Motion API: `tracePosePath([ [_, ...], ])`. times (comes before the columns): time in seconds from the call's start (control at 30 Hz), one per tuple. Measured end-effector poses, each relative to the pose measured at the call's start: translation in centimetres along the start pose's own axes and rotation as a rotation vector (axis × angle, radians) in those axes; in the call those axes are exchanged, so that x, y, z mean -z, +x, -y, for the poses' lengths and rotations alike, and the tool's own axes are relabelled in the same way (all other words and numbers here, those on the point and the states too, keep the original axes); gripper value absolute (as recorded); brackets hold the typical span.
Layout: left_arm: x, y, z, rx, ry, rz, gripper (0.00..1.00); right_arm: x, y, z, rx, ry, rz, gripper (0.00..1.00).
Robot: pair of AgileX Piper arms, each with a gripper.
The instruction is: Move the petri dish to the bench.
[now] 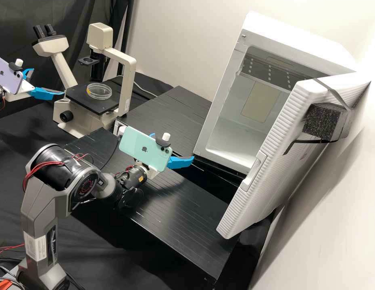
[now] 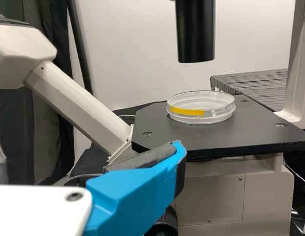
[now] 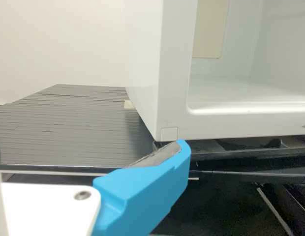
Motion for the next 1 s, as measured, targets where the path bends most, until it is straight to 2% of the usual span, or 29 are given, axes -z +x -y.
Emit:
tracePosePath([
  [0.33,0.0,0.0,0.0,0.000,0.000,0.000,1.00,-0.1,-0.3,0.1,-0.001,0.001,-0.001,1.00],
  [0.47,0.0,0.0,0.0,0.000,0.000,0.000,1.00,0.8,-2.3,0.6,0.019,0.048,-0.033,1.00],
  [0.67,0.0,0.0,0.0,0.000,0.000,0.000,1.00,5.4,-6.1,2.0,0.050,0.068,-0.230,1.00],
  [0.83,0.0,0.0,0.0,0.000,0.000,0.000,1.00,9.8,-8.5,3.4,0.073,0.018,-0.389,1.00],
  [1.0,0.0,0.0,0.0,0.000,0.000,0.000,1.00,13.0,-8.9,4.5,0.076,-0.010,-0.456,1.00],
])
